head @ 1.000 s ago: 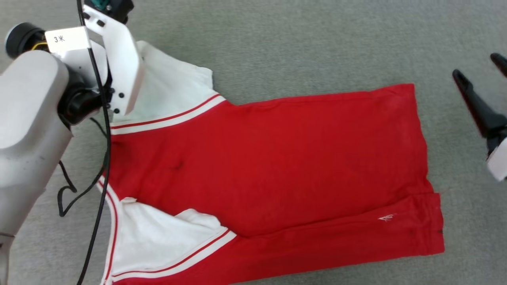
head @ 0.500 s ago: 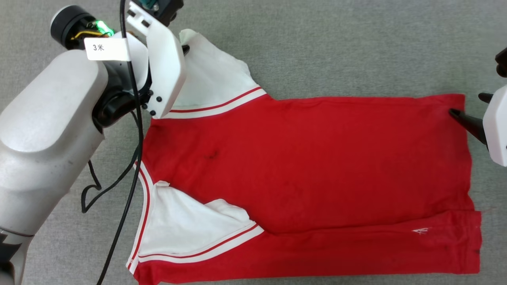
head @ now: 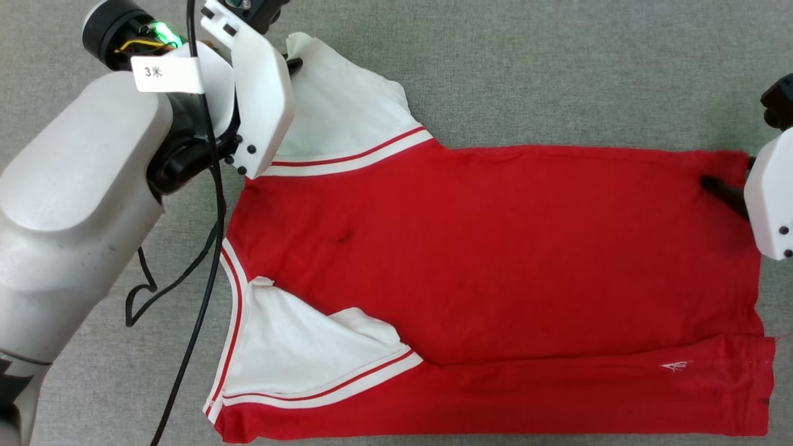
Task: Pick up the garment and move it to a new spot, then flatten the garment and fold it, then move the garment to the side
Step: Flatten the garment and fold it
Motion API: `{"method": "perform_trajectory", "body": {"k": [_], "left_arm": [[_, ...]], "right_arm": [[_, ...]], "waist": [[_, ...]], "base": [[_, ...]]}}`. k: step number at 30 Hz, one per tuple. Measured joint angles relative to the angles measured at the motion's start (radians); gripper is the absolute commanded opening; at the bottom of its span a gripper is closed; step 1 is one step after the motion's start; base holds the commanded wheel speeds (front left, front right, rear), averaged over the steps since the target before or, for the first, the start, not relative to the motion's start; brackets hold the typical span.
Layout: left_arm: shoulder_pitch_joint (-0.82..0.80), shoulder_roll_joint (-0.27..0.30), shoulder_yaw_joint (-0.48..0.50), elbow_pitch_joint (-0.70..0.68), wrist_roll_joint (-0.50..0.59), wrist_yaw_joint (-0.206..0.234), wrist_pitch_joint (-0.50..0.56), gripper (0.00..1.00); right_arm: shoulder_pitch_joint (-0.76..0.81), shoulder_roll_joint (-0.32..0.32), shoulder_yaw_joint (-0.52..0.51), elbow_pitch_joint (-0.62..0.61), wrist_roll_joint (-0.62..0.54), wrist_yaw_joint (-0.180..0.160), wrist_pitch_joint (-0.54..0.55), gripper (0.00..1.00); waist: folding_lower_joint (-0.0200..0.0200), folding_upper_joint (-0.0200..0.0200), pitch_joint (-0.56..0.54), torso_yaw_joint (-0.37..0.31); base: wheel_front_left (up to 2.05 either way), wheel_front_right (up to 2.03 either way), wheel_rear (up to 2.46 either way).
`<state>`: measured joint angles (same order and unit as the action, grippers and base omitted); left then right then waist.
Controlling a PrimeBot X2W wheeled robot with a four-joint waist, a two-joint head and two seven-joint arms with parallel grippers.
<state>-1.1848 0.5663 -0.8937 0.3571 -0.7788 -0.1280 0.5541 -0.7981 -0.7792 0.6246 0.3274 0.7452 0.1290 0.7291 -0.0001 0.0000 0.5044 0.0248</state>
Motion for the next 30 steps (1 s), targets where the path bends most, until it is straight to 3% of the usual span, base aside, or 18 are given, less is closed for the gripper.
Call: {"method": "perform_trajectory", "body": {"k": [15, 19, 30], "left_arm": [[0.136, 0.07, -0.012, -0.021, -0.046, 0.007, -0.105, 0.0], [0.215, 0.109, -0.02, -0.086, -0.055, 0.035, -0.118, 0.0], [0.527, 0.216, -0.021, -0.281, -0.14, 0.175, -0.195, 0.0]], "right_arm": [[0.064, 0.028, 0.034, 0.063, 0.032, 0.002, -0.328, 0.0], [0.13, 0.023, 0.03, 0.045, 0.049, 0.002, -0.371, 0.0], [0.349, 0.008, -0.011, -0.032, 0.074, 0.002, -0.427, 0.0]], "waist": [[0.0, 0.0, -0.153, -0.021], [0.0001, 0.0, -0.209, -0.024], [0.0, 0.0, -0.332, -0.028]], "base": [[0.0, 0.0, 0.0], [0.0, 0.0, 0.0], [0.0, 0.0, 0.0]]}}
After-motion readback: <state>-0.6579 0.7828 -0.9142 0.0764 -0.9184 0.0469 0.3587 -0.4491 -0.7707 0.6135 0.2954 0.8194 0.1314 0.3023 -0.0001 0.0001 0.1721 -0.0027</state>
